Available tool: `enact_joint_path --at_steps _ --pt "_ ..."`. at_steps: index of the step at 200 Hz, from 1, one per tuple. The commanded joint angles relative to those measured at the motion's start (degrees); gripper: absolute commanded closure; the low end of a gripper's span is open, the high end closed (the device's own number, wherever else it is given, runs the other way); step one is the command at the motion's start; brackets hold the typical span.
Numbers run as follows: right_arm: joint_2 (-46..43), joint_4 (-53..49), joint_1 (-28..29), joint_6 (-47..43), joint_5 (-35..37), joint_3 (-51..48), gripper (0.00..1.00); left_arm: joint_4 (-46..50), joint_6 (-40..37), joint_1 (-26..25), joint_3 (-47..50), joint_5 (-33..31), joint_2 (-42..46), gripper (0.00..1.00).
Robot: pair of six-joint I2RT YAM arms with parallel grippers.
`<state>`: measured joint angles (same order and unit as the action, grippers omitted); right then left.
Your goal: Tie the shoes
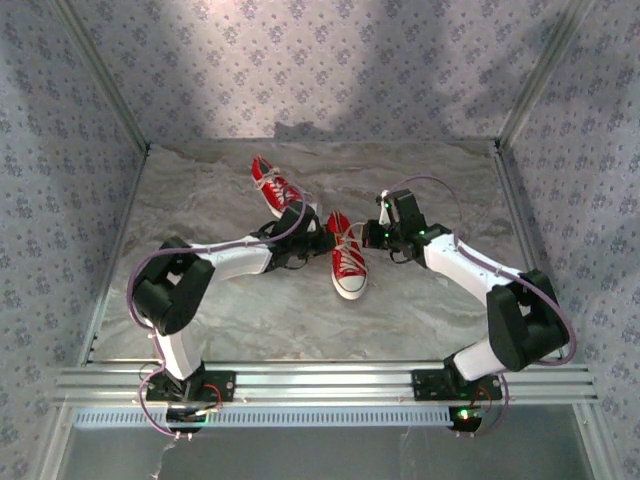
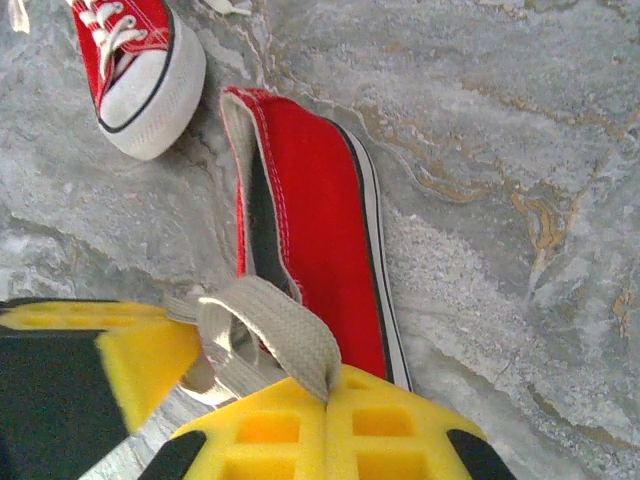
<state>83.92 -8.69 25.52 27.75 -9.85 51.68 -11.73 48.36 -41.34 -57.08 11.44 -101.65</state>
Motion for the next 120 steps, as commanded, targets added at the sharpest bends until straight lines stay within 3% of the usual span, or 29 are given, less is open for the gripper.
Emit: enact_joint_path --at_steps 1,65,120 --pt "-1.4 -0.6 0.7 -1.9 -0.9 -1.0 1.00 -10.5 -2.3 0.7 2.5 3.3 2.6 1.00" --pt "-1.8 -0.2 2.2 -4.2 -1.8 -1.5 1.00 -27.0 -6.4 1.7 6.1 12.1 1.9 1.00" --pt "-1.8 -0.7 2.4 -4.4 -1.1 -1.8 1.00 -32.4 -10.0 2.7 9.5 11.9 3.6 1.00"
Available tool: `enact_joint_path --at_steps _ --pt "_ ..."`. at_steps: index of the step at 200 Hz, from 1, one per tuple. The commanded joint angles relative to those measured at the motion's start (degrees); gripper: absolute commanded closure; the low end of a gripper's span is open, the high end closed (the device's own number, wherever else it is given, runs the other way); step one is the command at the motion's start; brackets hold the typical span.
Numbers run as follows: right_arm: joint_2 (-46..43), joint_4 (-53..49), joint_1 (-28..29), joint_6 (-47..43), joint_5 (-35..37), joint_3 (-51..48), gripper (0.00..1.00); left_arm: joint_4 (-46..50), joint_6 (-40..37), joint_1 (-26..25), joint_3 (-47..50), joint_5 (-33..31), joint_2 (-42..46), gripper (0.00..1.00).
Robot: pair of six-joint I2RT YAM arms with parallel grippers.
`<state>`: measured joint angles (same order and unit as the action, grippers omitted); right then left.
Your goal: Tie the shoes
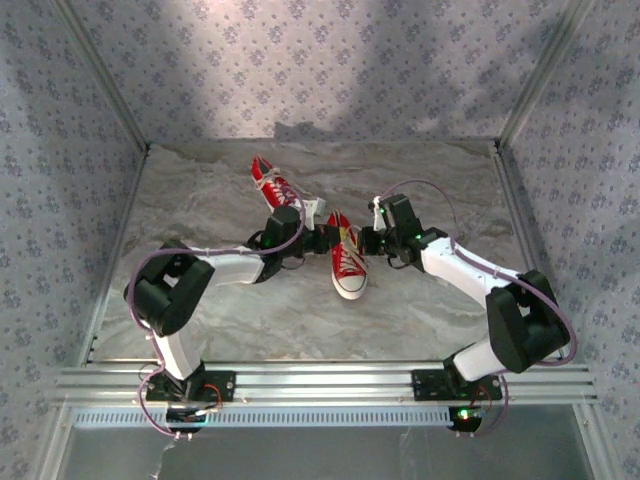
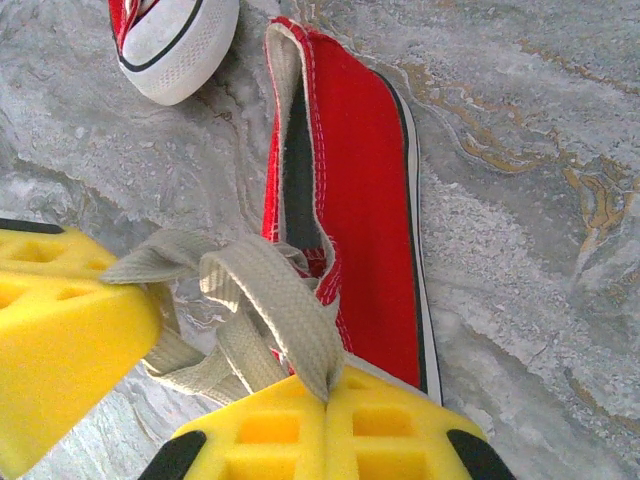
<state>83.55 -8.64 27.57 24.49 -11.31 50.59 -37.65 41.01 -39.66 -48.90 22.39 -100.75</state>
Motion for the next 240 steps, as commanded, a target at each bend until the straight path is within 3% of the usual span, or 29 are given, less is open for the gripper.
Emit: enact_joint_path --at_steps 1,76,138,175,203,240 --pt "-1.5 -0.7 0.4 -1.2 0.4 -0.7 1.00 -6.6 -2.7 1.2 1.5 0.9 2.8 1.00" --pt "-2.2 -2.7 0.4 -1.5 3.7 -1.1 1.00 -6.1 -0.1 4.1 4.1 -1.3 3.0 1.00" --pt "-3.2 -3.7 2.8 -7.0 -0.6 -1.4 1.00 -5.0 0.0 4.0 3.8 0.6 0.6 1.00" --pt "-4.5 -6.6 2.7 -9.9 4.3 0.7 0.60 -5.4 0.5 4.0 3.4 1.3 -0.2 1.00" --pt "-4.1 -10.1 2.3 -18.1 3.3 5.1 0.47 -4.6 0.5 4.0 2.6 1.8 -0.6 1.00" --pt "1.0 -18.2 1.7 -29.9 -2.3 14.4 0.41 -4.5 0.9 4.0 2.1 2.3 -1.1 1.00"
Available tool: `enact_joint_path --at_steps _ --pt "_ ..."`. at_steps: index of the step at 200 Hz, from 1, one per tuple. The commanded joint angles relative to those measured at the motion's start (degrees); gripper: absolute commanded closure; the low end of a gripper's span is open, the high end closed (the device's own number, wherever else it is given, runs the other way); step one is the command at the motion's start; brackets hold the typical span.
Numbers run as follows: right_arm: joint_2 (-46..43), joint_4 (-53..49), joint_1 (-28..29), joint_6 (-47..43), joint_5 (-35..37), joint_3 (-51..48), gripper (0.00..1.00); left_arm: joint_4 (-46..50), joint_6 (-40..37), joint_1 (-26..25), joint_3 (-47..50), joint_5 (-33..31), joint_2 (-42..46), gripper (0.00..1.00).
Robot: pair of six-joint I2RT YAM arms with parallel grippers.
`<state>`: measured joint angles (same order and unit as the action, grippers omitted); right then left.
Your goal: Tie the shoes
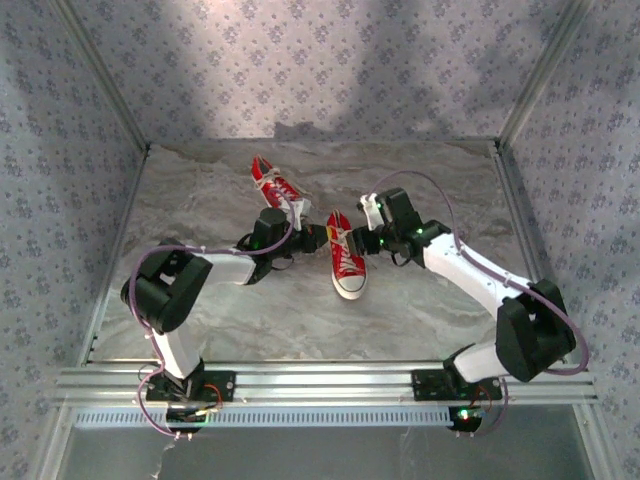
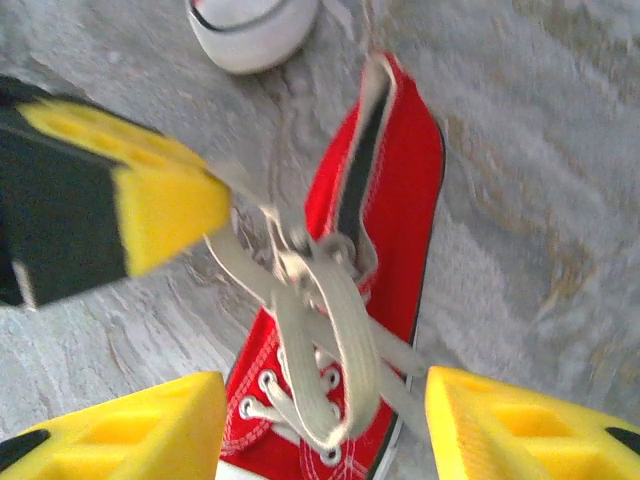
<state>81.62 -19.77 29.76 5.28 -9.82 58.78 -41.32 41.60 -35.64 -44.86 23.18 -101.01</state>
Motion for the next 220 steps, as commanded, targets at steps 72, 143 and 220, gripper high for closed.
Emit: enact_joint_path --at_steps 72,143,220 --pt "17.0 -27.4 -0.5 -22.8 -4.2 26.6 0.47 -0.2 0.8 -0.1 -2.3 1.6 -0.9 1.00" --pt "23.0 -30.5 1.4 -24.1 2.8 31.0 0.45 0.1 1.1 -0.3 -2.8 1.6 -1.5 1.00" --pt "25.8 -31.8 1.6 -24.4 1.1 32.9 0.59 0.3 1.5 -0.4 -3.0 1.3 -1.7 1.00"
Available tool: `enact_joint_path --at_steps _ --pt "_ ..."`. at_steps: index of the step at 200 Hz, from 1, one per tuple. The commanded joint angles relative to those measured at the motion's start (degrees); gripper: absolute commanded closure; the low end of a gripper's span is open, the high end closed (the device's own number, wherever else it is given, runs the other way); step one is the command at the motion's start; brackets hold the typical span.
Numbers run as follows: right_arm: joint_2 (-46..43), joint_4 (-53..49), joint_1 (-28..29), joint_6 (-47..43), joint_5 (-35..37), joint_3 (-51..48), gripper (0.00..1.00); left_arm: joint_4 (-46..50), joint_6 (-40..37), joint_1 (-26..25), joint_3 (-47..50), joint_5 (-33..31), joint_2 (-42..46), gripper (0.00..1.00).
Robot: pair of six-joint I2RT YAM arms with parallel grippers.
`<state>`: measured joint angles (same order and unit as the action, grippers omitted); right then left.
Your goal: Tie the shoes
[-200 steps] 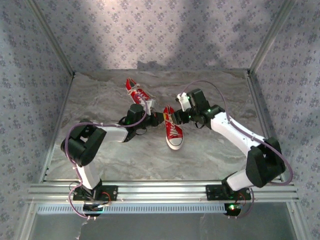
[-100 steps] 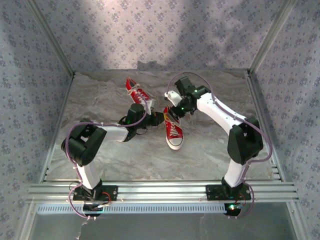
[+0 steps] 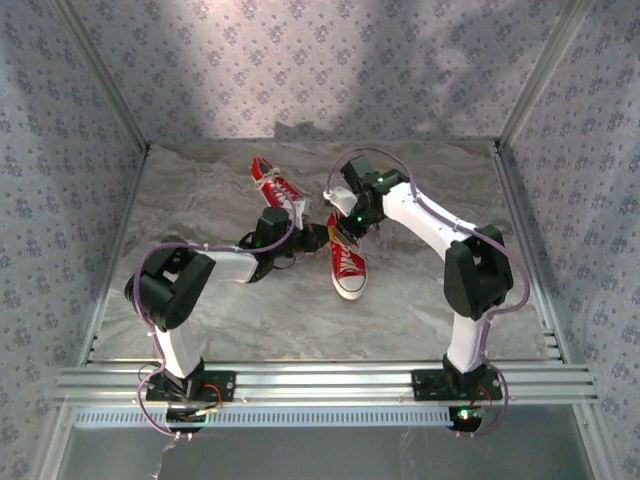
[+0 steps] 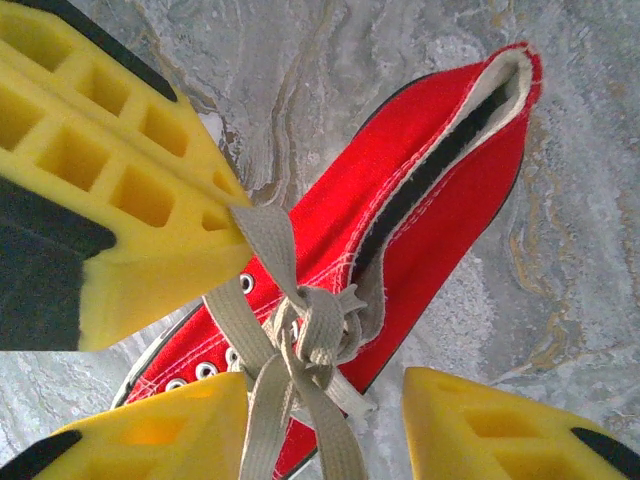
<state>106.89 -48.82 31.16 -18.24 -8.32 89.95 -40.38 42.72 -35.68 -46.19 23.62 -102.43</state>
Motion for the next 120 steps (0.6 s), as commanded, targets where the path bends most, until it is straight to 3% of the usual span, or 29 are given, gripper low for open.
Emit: enact_joint_path --at_steps 1,26,64,120 --pt "0.6 -2.8 0.2 -0.9 -0.5 1.8 0.59 -0.7 0.3 -0.3 -1.6 0.9 -0.3 1.00" --pt "0.5 -3.1 0.1 -0.9 -1.0 1.7 0.67 -0.7 0.4 -0.3 -1.5 0.8 -0.4 1.00" --pt "-1.9 -0.6 0.1 -0.3 -0.7 0.0 1.00 0.9 -0.2 -0.1 -1.1 -0.4 0.3 1.00" --pt "-6.7 5.8 -0.8 12.2 0.3 -5.5 1.00 10.2 -2.7 -0.2 -0.2 -5.2 2.5 1.00"
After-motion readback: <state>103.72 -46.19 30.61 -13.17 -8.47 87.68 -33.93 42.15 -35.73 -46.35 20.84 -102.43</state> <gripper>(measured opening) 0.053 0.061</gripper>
